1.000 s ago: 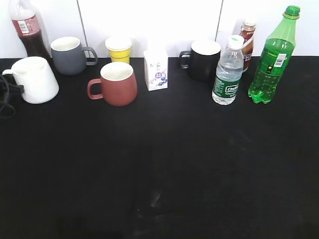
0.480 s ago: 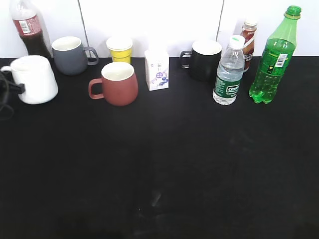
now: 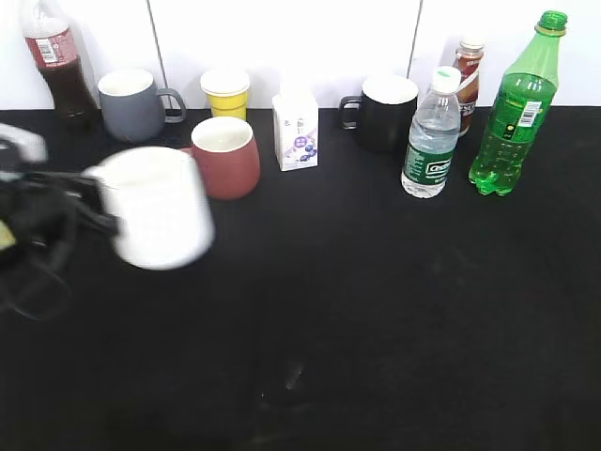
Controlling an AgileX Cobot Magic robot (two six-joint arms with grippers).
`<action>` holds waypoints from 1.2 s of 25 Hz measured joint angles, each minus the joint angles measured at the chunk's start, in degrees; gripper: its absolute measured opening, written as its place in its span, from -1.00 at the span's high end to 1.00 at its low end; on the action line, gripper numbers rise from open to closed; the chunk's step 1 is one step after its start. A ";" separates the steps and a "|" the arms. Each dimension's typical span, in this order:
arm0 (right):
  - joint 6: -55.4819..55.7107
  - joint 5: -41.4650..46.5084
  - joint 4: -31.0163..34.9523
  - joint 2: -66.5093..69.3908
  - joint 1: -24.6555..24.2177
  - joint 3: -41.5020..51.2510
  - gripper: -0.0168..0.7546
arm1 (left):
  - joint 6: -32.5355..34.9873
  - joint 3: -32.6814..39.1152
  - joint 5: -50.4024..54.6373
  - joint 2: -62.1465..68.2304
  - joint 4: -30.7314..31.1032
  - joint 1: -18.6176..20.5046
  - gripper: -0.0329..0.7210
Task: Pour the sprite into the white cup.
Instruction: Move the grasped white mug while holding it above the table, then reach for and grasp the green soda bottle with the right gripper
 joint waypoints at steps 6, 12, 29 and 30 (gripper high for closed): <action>-0.19 -60.73 -2.80 34.62 0.00 11.74 -0.51 | 2.14 0.12 -0.14 -0.05 -2.35 -5.28 0.78; 0.10 -107.84 -2.77 82.71 0.00 11.87 -0.77 | 2.42 0.12 -0.14 -0.05 -4.66 -5.28 0.78; 0.51 -116.06 -5.78 121.92 0.00 -17.75 -0.79 | 2.49 0.12 -0.14 -0.05 -5.41 -5.28 0.77; 0.88 -115.35 -5.82 123.32 0.00 -19.49 -0.79 | 2.49 0.12 -0.14 -0.05 -5.41 -5.28 0.77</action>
